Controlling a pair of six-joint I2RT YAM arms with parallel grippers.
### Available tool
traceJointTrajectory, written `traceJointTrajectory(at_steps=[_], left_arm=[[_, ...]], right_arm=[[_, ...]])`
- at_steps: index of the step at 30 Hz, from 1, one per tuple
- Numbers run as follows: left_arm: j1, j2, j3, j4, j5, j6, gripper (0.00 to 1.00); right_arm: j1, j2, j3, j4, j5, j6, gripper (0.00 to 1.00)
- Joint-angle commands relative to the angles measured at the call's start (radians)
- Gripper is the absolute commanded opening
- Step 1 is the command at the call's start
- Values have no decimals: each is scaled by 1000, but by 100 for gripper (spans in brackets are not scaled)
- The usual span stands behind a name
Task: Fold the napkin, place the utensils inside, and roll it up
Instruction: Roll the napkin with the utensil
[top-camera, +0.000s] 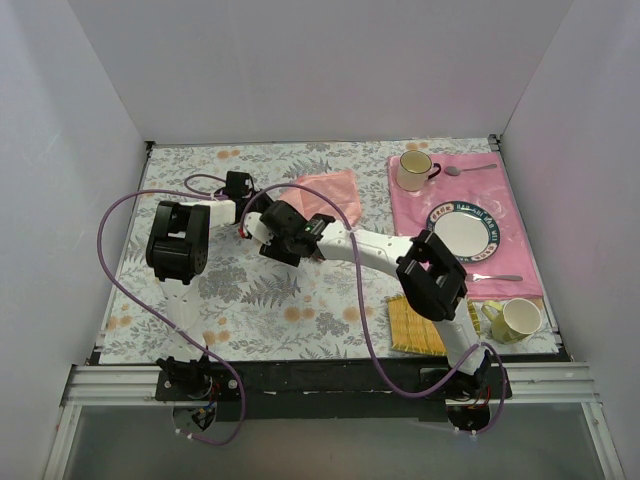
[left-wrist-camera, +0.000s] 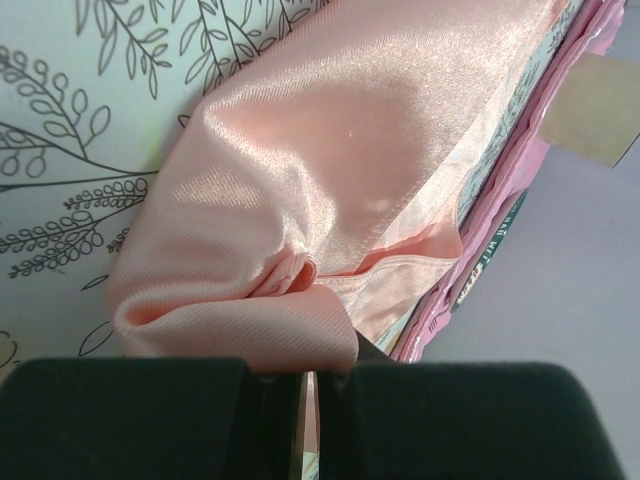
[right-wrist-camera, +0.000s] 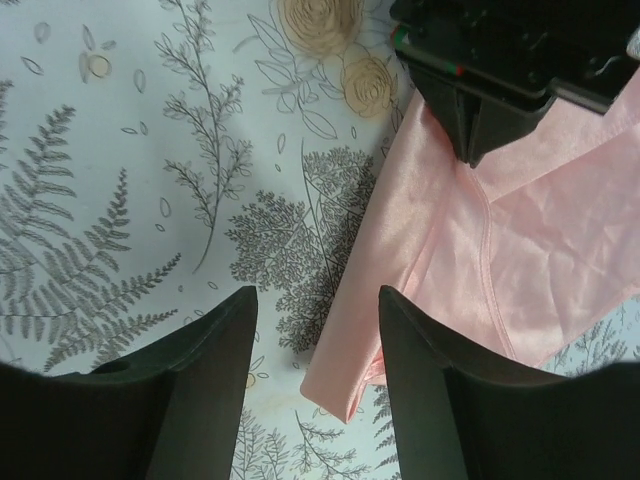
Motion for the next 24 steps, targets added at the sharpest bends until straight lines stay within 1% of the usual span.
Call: traceJointTrajectory(at_steps=[1,8,16,20,24], left_arm=[[12,79,-77,-174,-148,53,0],[22,91,-68,-173,-136,51,0],[25,96,-56,-171,-125,51,0],[27,94,-59,-171,-124,53,0],[27,96,-54,-171,-121,53,0]], right_arm=[[-8,-1,-62,150,123,-72,59],[-6,54,-61,202,160,-105,58],[-26,120,-32,211,190,-76,61],[-46,137,-26,201,175,-67,61],[-77,140,-41,196,125,-37,60]])
